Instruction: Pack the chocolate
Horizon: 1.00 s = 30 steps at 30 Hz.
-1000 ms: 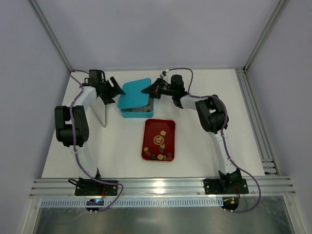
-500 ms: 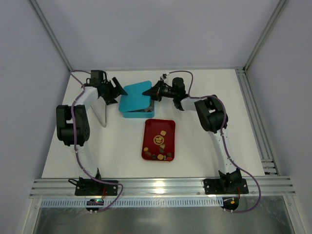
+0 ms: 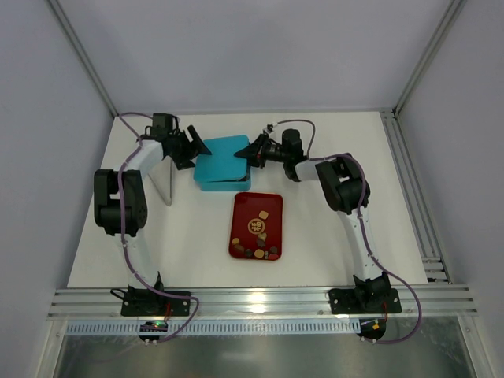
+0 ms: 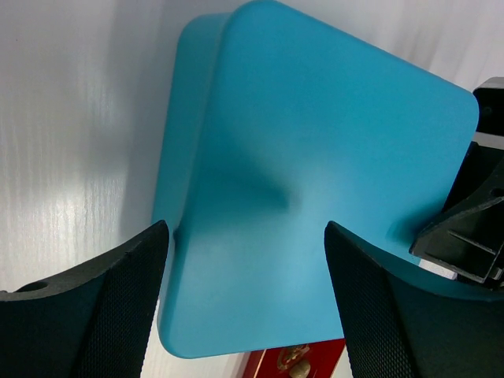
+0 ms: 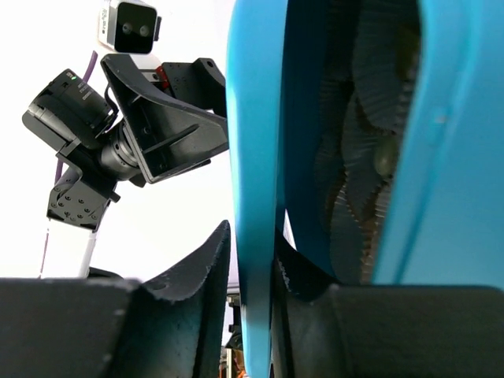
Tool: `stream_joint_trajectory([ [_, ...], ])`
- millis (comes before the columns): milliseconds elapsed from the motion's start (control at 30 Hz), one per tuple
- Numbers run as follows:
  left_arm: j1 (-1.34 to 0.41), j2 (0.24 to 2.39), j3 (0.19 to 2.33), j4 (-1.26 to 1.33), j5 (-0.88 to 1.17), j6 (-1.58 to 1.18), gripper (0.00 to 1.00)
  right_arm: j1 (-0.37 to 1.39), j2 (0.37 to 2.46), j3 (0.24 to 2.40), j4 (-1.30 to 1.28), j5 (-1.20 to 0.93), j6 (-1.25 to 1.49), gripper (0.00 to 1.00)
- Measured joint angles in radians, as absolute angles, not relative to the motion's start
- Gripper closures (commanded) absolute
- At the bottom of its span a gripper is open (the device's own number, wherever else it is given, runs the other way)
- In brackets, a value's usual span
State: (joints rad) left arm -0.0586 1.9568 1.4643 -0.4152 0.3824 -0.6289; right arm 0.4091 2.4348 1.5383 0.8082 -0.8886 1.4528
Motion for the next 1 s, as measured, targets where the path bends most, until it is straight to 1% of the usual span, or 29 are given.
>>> stream_joint_trajectory([
  [167,-0.065,1.957,1.464,-0.416,0.382,-0.628,0.22,0.395,2.435,1.520,0.809,-0.889,1.457,0.67],
  [367,-0.072,1.957,1.465,-0.420,0.381,-0.628,0.23,0.377,2.435,1.495,0.816,-0.889,1.462,0.65],
  [1000,-0.098,1.957,1.474,-0.442,0.360,-0.620,0.23,0.333,2.384,1.420,0.775,-0.898,1.406,0.64],
])
